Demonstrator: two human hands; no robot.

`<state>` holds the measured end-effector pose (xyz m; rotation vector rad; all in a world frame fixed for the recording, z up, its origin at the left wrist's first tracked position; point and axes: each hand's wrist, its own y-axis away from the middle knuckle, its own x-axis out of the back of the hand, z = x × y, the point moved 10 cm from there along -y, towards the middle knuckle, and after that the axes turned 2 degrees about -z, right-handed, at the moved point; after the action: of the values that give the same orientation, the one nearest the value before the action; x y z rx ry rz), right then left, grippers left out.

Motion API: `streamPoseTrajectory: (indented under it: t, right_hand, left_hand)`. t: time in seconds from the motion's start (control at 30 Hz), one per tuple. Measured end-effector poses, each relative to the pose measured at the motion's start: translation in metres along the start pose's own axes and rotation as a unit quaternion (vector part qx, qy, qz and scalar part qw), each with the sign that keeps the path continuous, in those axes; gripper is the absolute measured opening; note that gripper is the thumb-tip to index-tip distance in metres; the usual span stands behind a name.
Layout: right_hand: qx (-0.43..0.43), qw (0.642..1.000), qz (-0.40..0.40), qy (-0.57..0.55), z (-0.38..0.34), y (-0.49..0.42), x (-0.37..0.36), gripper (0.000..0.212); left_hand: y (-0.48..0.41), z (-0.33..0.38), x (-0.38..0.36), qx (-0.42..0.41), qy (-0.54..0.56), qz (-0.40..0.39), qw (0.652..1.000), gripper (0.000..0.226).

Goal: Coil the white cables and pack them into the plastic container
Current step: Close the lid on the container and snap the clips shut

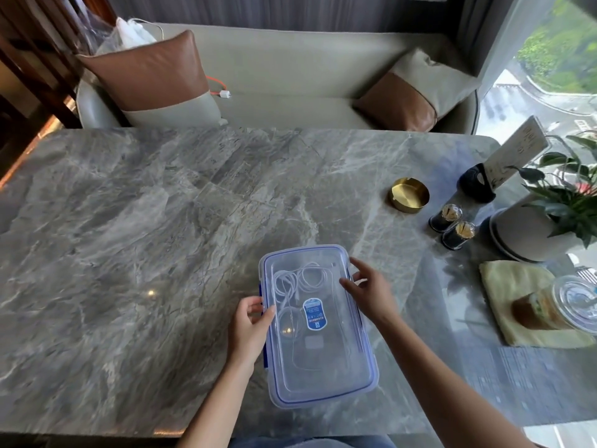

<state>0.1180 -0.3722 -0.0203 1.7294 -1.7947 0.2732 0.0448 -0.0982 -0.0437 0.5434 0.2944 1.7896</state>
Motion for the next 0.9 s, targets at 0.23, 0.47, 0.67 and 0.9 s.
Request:
streamPoseTrajectory:
  t: [0.23, 0.47, 0.67, 0.9]
  right_hand:
    - [-0.069, 0.989, -0.056, -0.118, 0.023, -0.007, -0.012, 0.051]
    - [-0.051, 0.999, -0.003, -0.002, 0.025, 0.018, -0.023, 0.028]
    - [-0.045, 0.998, 0.051, -0.018, 0.028, 0.024, -0.018, 0.030]
    - [-0.120, 0.988, -0.003, -0.100, 0.052, 0.029, -0.027, 0.038]
  left_hand:
    - [-0.008, -0.005, -0.009, 0.046, 0.017, -0.054, 0.997, 0.027]
    - [-0.015, -0.003, -0.011, 0.067, 0.024, -0.062, 0.996, 0.025]
    - [-0.006, -0.014, -0.003, 0.101, 0.014, -0.042, 0.994, 0.056]
    - [-0.010, -0.024, -0.014, 0.131, 0.018, -0.151, 0.980, 0.058]
